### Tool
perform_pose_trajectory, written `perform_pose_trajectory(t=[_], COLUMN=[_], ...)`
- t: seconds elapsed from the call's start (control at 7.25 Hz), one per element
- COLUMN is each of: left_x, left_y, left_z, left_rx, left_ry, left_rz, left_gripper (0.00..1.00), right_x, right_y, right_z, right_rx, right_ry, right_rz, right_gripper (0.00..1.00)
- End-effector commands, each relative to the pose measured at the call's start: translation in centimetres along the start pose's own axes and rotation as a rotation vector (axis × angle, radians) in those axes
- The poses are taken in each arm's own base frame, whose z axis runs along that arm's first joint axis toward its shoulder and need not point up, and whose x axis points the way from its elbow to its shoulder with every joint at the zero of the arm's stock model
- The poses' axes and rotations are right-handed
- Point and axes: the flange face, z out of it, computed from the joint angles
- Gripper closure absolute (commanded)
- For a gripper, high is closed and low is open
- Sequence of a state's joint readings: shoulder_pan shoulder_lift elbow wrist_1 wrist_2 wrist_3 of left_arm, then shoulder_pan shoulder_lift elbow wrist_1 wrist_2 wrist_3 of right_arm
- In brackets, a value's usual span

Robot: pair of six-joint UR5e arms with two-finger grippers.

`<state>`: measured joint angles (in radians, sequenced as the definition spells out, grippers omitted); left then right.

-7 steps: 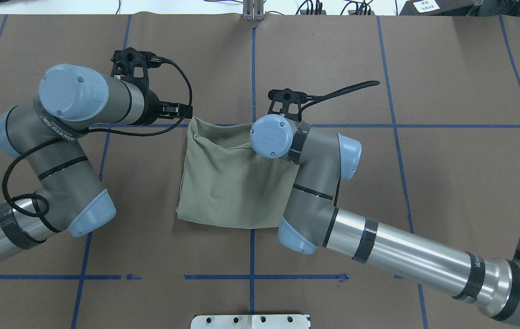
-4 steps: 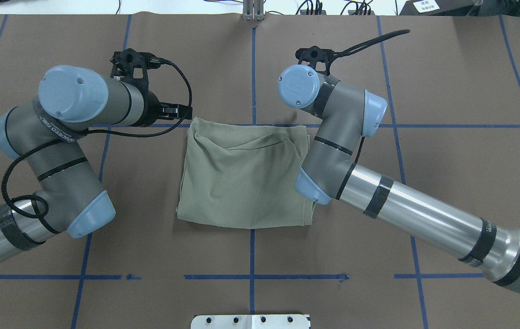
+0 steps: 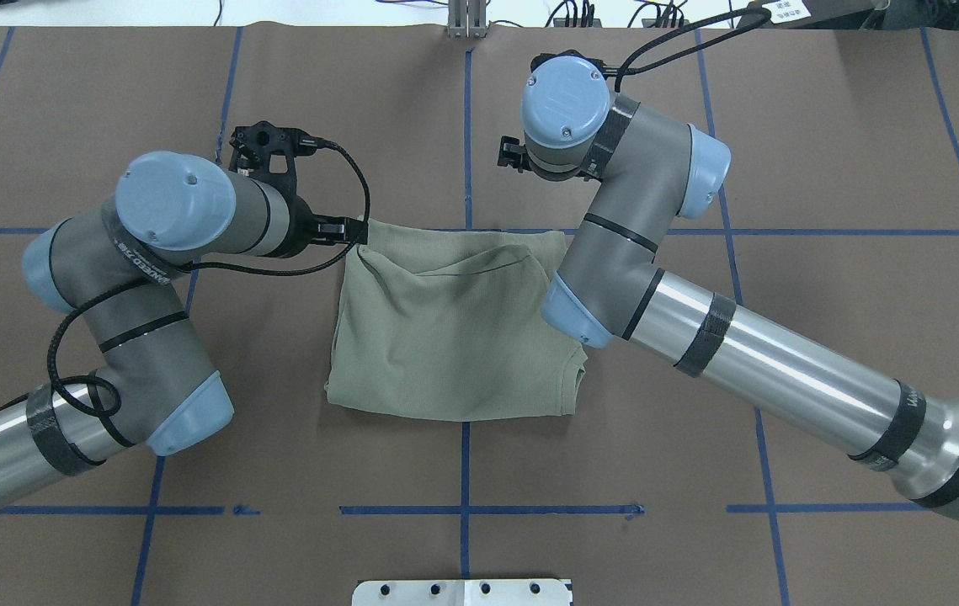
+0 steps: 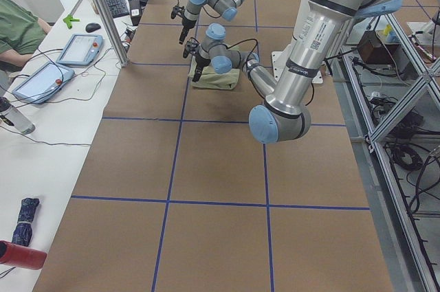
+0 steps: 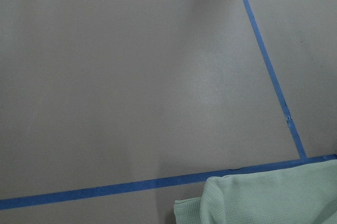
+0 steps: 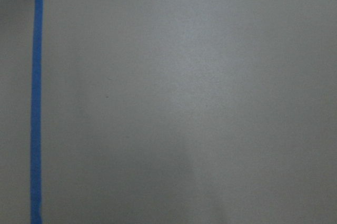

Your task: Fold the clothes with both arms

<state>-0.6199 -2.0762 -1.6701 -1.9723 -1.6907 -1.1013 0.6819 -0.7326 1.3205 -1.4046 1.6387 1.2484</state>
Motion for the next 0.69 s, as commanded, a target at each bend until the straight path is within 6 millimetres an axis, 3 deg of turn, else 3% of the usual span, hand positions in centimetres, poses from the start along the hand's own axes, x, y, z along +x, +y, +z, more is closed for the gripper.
perform_pose_trajectory(t=[0.0,0.55], left_x=[2.8,2.2], left_y=[5.1,6.1], left_z=[2.4,5.1], left_rx=[0.022,-0.002], left_ry=[-0.033,-0.081], left_rz=[0.038,0.048], left_gripper=[0.0,0.0], right_x=[0.1,0.4], right_y=[0.1,0.4], right_z=[-0.5,-0.6], right_rx=[-0.004,-0.003], right_ry=[-0.018,-0.021], right_rz=[0.003,0.001], right_gripper=[0.0,0.0])
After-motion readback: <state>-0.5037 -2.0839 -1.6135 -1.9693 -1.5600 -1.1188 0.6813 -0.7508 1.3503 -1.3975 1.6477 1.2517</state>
